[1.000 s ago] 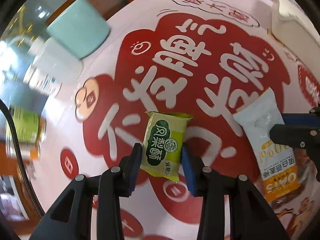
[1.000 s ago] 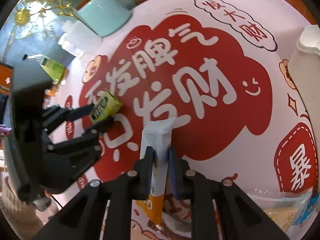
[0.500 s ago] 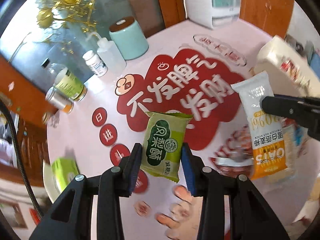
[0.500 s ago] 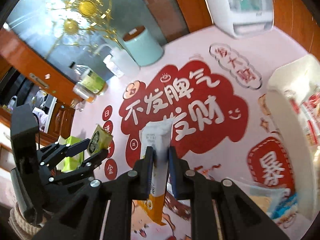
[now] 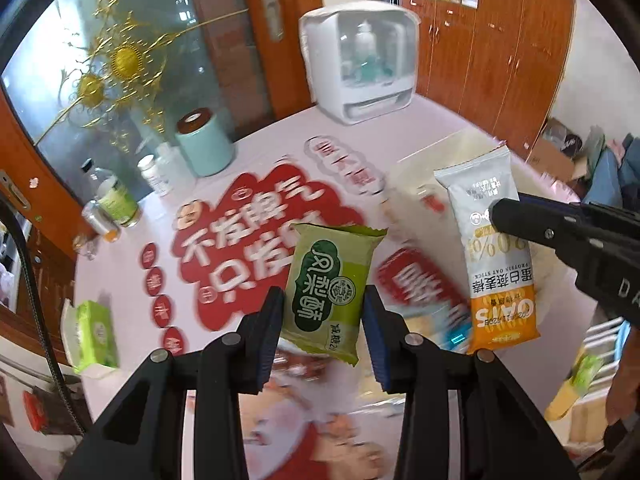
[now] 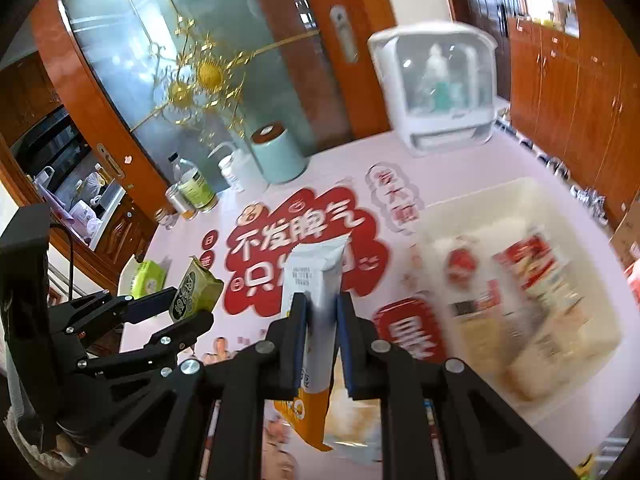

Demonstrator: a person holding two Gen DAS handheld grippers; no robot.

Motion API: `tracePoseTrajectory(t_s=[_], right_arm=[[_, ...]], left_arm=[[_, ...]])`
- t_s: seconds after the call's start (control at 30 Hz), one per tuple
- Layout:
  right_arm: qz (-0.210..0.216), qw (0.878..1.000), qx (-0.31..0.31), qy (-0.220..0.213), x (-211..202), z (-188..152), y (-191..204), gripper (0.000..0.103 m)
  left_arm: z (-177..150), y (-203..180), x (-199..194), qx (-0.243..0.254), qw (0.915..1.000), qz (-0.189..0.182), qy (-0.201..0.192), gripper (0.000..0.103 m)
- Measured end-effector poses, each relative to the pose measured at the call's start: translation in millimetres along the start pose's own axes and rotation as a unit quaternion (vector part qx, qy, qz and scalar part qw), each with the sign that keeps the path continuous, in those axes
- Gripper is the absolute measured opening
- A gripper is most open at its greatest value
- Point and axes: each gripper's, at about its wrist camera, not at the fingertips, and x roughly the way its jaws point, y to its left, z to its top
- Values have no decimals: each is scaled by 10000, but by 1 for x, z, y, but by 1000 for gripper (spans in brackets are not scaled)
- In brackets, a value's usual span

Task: Organize snacks
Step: 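Carry both snacks over the white bin and open both tools to drop them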

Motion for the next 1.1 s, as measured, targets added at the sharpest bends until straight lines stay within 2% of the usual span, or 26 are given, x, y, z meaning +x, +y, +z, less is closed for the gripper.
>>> tracePoseTrajectory(t_s=[0.13, 0.23, 0.4, 0.5, 0.63, 0.8, 0.87, 0.9, 0.93, 0.97, 1.03, 1.1], right_arm=[[42, 9995, -243, -201, -32, 13, -52, 15], [66, 9986, -450, -266, -46, 31, -93, 15], [-86, 9970, -693, -342, -55, 64, -155, 15], [-98, 9975, -626, -317, -52, 84, -188, 15], [-48, 9978, -604, -274, -40, 102, -215, 15], [51, 9974, -718, -93, -15, 111, -228, 16], [48, 9968, -800, 59, -2, 113, -228, 18], [89, 9965, -823, 128, 4, 113, -226, 19], [156, 9960, -843, 234, 10, 113, -227, 22], [153, 9957, -859, 321, 16, 113, -226, 25], [38, 9949, -905, 445, 23, 111, -225, 36], [47, 9949, -903, 453, 23, 109, -227, 38]], left_arm=[[24, -56, 3, -221, 9997, 104, -25, 38], [44, -96, 15, -462, 9989, 49, 2, 38], [75, -154, 46, -756, 9971, 5, 123, 38], [90, -180, 65, -850, 9960, 61, 258, 38], [100, -192, 84, -995, 9942, 153, 375, 38], [109, -197, 99, -1160, 9917, 347, 432, 40], [109, -196, 102, -1148, 9916, 396, 452, 60], [109, -195, 102, -1146, 9913, 449, 459, 85], [108, -195, 100, -1153, 9909, 559, 408, 94], [107, -194, 98, -1151, 9908, 634, 329, 94], [104, -191, 93, -1099, 9906, 768, 276, 94], [101, -185, 88, -1139, 9895, 857, 254, 94]])
